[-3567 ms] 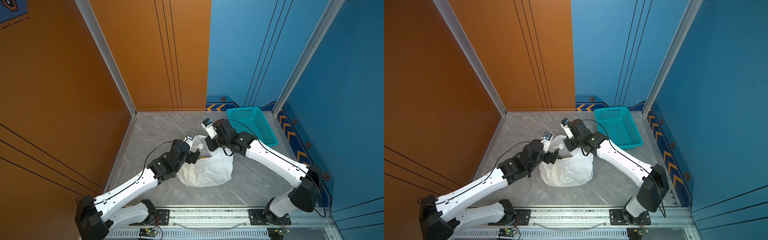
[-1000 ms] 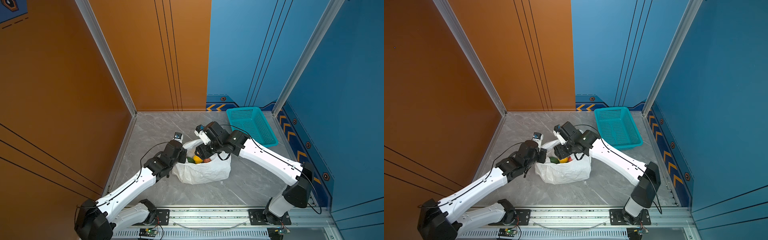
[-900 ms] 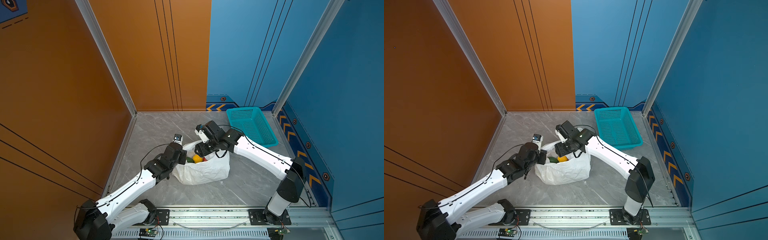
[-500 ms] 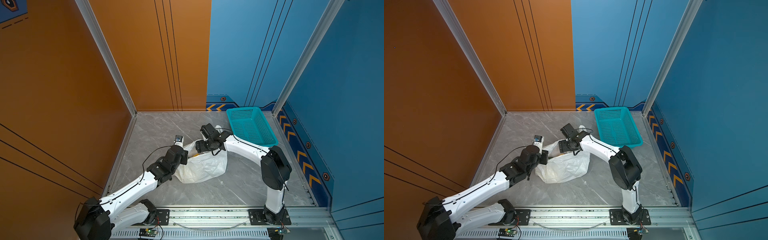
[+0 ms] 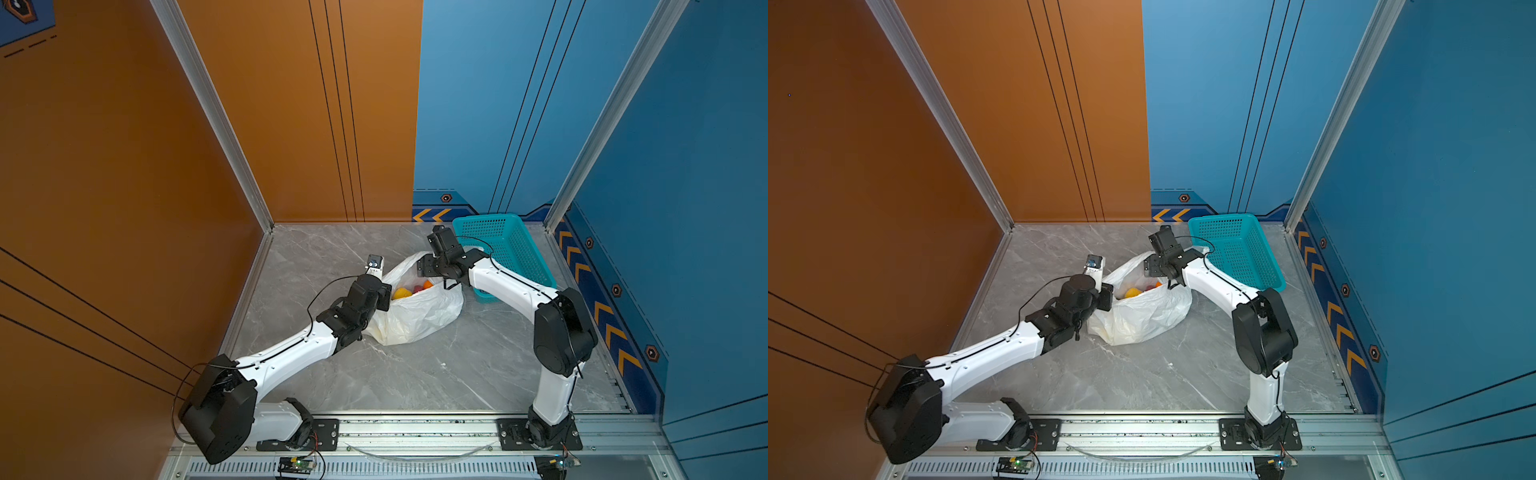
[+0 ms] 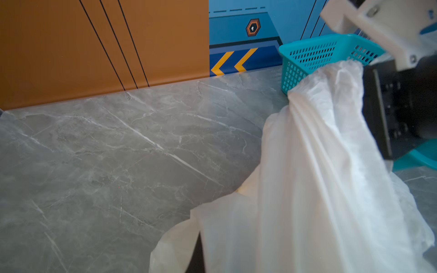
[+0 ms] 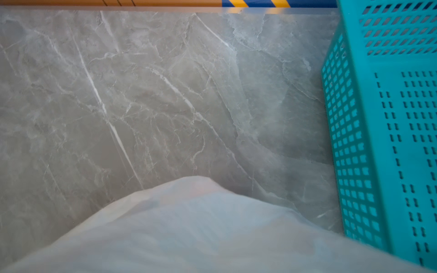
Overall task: Untie the knot of the plastic bag and take out the fruit
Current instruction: Open the plastic bag at the center of the table.
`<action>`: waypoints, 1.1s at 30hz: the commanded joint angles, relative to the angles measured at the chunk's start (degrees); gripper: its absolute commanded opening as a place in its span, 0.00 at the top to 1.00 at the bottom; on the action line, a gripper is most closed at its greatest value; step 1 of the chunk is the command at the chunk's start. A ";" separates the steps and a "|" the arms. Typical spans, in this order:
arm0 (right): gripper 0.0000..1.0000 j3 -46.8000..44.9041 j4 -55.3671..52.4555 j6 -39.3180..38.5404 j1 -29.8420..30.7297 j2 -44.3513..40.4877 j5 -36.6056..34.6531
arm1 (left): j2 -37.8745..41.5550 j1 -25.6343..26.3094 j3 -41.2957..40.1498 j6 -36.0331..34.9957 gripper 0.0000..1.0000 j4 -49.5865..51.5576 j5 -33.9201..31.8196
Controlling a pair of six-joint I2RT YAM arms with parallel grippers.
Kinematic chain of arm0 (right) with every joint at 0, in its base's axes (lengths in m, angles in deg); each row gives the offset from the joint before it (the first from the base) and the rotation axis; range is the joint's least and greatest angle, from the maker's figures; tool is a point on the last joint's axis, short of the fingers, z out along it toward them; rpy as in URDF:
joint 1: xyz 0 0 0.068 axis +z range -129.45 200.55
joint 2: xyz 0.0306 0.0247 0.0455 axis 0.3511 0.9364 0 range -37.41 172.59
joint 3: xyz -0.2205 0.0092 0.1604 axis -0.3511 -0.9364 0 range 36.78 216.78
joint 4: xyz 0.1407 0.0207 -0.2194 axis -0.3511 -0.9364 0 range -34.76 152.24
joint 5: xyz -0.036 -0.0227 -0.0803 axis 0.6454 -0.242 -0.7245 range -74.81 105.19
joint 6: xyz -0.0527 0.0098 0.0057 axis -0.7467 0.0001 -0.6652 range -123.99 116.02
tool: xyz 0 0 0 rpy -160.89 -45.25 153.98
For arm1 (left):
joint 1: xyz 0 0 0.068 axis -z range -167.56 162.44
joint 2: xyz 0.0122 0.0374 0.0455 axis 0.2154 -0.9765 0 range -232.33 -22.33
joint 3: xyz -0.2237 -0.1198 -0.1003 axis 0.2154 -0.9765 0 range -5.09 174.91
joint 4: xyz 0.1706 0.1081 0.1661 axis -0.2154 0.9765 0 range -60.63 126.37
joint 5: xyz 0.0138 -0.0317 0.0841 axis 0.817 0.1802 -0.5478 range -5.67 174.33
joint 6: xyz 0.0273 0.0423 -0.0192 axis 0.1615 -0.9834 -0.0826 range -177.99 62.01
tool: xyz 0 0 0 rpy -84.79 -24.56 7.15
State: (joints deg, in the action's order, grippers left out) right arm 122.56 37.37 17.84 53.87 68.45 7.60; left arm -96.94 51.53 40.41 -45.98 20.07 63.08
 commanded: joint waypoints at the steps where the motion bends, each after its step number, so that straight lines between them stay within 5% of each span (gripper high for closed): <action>1: 0.06 -2.25 -5.98 -2.46 4.23 -6.22 4.53 | 0.69 1.01 0.65 0.04 1.00 -2.41 -1.12; 11: 0.07 -5.73 -8.36 2.92 10.98 -8.54 5.55 | 4.62 1.16 -4.43 5.71 1.00 -0.53 -2.50; 21: 0.11 -8.08 -11.16 3.67 10.97 -7.41 7.93 | 6.49 -0.21 -6.87 9.46 1.00 -0.59 -2.04; 33: 0.09 -24.76 -15.90 8.14 20.59 -14.68 9.43 | 6.67 -2.06 -8.17 11.97 1.00 -0.32 -0.58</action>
State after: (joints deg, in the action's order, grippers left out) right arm 99.85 24.83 23.11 72.17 55.42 16.45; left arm -91.51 50.00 33.10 -35.30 19.48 62.29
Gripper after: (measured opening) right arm 0.904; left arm 0.045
